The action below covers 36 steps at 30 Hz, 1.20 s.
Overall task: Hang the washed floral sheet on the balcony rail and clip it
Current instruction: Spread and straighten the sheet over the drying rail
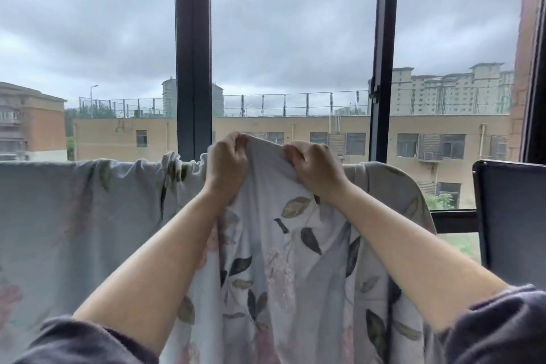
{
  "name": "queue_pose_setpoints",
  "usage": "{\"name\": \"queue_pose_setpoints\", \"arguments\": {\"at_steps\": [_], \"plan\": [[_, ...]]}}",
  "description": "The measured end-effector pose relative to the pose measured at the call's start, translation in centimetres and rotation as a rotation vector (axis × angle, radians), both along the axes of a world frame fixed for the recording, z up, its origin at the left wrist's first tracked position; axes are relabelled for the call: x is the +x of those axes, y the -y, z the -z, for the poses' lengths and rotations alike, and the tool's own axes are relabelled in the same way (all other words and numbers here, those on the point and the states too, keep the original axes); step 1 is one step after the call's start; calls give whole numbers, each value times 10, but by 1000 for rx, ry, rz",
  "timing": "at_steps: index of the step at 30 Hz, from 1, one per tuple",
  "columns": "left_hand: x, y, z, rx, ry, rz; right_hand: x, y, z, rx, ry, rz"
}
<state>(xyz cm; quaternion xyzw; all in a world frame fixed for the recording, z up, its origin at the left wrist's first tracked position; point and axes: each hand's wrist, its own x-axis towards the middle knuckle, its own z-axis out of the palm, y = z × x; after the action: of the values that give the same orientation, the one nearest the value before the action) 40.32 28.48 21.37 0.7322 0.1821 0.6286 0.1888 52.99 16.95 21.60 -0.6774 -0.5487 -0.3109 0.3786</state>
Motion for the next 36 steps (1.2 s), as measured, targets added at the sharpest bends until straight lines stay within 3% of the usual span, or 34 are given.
{"name": "queue_pose_setpoints", "arguments": {"at_steps": [3,5,9,12,15,21,23,26,28,30,33,36], "plan": [[-17,-1,-13,-524,450,211,1,5,-7,-2,-24,-39],[-25,-10,-22,-631,548,116,14,18,-6,-88,-3,112],[-21,-10,-14,-118,81,-220,28,33,7,-275,71,290],[1,10,2,307,-317,-221,30,32,10,-192,38,224],[13,26,11,530,-555,-269,27,28,9,-149,38,205],[-2,3,7,289,-353,-89,33,43,18,-89,64,292],[-5,-5,3,165,-178,-117,36,45,18,-61,82,330],[-13,-11,-5,-190,192,-73,34,43,18,-65,37,330],[-20,-15,-6,-369,331,-51,35,42,22,-63,61,364],[-24,-19,1,-169,195,-77,37,41,25,-63,110,426],[-35,-18,16,322,-232,-214,32,32,27,-62,128,437],[-62,-35,17,338,-263,-414,16,13,28,-63,186,391]]}}
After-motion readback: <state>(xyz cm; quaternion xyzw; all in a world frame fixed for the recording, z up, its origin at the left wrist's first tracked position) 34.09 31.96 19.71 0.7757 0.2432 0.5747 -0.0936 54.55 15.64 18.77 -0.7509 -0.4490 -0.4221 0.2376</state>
